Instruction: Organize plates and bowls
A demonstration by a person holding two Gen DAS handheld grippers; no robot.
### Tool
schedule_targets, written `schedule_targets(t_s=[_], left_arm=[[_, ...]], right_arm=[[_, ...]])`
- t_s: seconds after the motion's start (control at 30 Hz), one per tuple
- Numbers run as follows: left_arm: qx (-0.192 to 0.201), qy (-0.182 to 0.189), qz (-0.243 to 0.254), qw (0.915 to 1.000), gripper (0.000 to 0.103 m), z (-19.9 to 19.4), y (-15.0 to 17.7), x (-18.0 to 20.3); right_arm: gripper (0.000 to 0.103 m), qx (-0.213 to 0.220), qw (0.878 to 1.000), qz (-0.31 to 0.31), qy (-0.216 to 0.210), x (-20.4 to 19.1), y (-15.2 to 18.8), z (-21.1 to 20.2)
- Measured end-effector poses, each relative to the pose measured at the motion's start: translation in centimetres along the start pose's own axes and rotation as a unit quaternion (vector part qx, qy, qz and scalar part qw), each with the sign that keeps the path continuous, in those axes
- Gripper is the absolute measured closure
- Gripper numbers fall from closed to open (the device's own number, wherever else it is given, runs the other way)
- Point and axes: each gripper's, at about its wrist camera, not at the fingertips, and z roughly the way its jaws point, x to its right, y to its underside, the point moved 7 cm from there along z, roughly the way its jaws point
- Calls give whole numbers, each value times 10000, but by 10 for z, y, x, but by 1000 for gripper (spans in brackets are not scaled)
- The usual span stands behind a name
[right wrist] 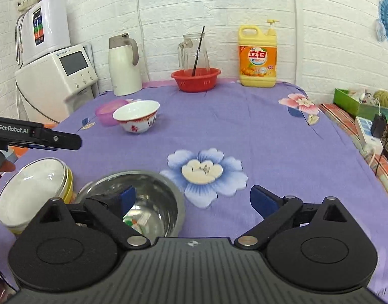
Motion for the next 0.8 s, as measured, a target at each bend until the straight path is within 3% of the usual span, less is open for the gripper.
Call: schedule_targets(t_s=[0.27, 0.4, 0.53, 0.8], left_arm=[[-100, -29, -584, 9982, 21, 41, -35, -35], [-102, -57, -1212, 9926, 21, 75, -58, -49], [-157, -375, -1539, 9873, 21, 112, -77, -67], [-408, -710, -1848, 9794, 22, 168, -81, -89]], right_arm=[[0, -389, 9970, -525, -426, -9, -56, 69], [0, -573, 9950, -570, -591, -16, -81, 111], [0, -685, 9938, -457, -741, -24, -103, 157], [0, -924, 9880, -817, -929, -48, -109, 234]])
